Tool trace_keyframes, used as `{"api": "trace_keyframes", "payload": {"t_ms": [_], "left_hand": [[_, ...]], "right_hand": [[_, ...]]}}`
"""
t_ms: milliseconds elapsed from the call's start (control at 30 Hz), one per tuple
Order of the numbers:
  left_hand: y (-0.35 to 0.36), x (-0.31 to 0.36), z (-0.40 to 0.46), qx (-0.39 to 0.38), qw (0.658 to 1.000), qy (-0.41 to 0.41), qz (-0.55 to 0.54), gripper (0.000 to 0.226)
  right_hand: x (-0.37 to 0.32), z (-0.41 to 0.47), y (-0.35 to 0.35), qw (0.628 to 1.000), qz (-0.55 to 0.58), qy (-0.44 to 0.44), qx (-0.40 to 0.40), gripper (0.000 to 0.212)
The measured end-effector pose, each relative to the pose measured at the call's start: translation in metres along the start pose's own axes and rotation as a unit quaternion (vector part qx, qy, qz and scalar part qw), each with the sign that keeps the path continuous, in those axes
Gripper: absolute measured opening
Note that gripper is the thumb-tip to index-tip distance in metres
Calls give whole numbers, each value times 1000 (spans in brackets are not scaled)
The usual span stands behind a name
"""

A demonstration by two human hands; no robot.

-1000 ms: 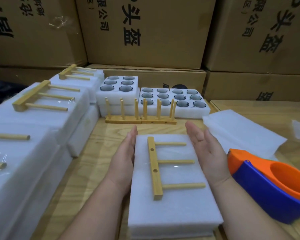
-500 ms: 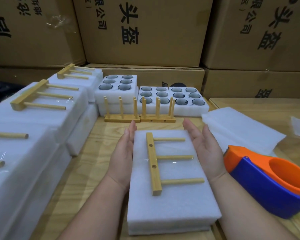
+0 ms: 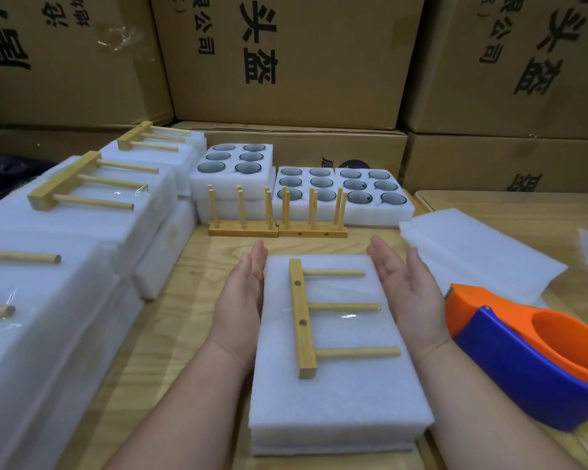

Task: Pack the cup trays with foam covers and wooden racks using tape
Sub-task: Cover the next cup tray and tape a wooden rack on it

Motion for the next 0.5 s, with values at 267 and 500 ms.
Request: {"api": "trace_keyframes", "payload": {"t_ms": [267, 500], "left_hand": [[-7, -2, -2, 44, 998, 22, -26, 46], [-13, 2, -34, 101, 992, 2, 78, 20]], "right_hand": [[3, 2, -5, 998, -19, 5, 55, 57], [5, 12, -19, 995, -62, -1, 78, 43]]}}
Point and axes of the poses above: each hand's wrist, its own z-axis towards the middle knuckle, its own y-axis out of the palm, x = y × z, the point moved 2 cm from there along z, towards the middle knuckle
